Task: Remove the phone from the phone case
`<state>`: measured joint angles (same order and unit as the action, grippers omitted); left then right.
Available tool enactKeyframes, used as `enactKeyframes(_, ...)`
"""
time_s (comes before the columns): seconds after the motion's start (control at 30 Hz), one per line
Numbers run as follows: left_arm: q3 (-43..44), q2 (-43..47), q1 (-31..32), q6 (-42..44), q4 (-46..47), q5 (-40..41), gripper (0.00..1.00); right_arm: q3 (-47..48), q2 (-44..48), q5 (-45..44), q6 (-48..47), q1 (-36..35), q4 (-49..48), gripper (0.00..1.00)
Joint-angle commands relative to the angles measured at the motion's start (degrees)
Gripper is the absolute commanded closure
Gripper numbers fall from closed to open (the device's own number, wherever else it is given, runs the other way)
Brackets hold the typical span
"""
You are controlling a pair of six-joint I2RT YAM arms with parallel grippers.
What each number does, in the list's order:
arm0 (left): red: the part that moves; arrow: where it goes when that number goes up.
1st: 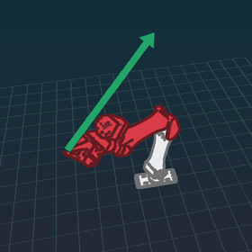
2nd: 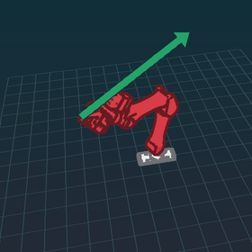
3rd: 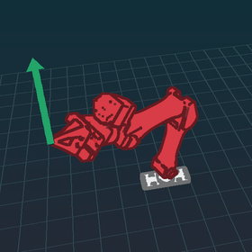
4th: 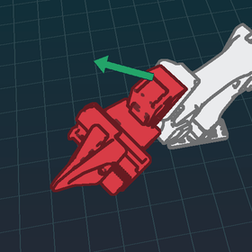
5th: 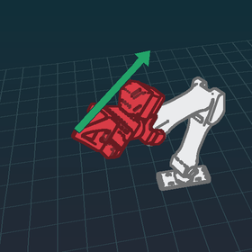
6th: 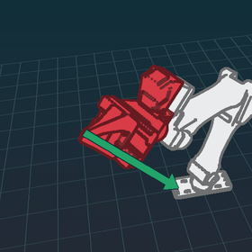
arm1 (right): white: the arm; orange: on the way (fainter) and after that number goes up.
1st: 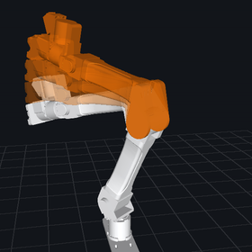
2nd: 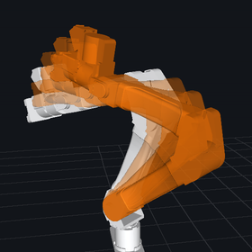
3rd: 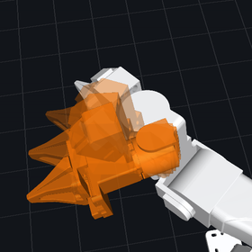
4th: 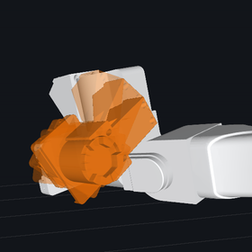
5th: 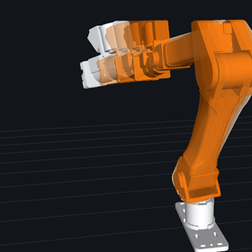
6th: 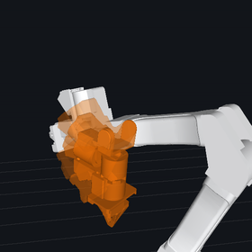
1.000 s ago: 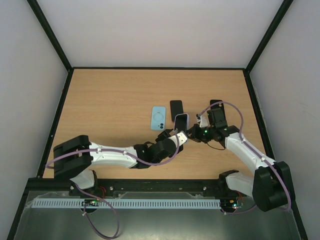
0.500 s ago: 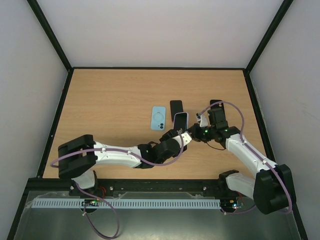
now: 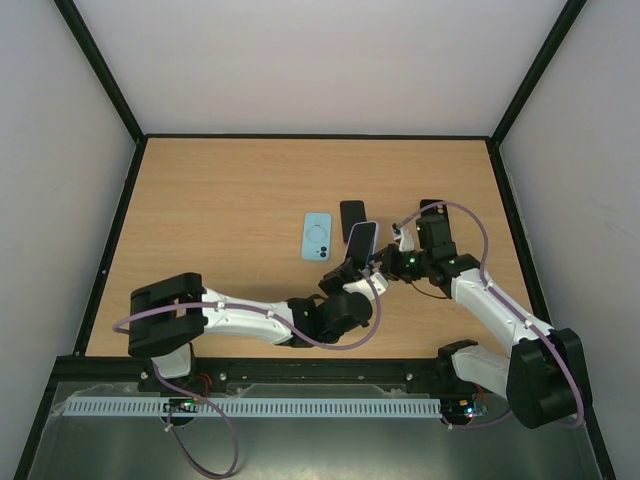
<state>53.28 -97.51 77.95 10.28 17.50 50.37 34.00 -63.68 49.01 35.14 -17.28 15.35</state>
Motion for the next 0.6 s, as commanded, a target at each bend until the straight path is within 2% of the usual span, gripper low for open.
enactKeyframes(0.0,-1.59,-2.27,-0.81,1.42,-1.22,11.09,0.46,0.19,1.43,3.62,-0.08,-0.06,-1.06,0.98)
enactKeyframes(0.2,-1.8,-2.06,-1.14,1.99,0.57,10.21,0.65,0.17,1.54,3.92,0.01,-0.04,-1.38,0.98)
enactKeyframes(0.57,-0.5,-0.29,-1.4,3.79,3.13,8.92,0.89,-0.2,2.03,3.21,0.34,0.0,-2.35,0.98)
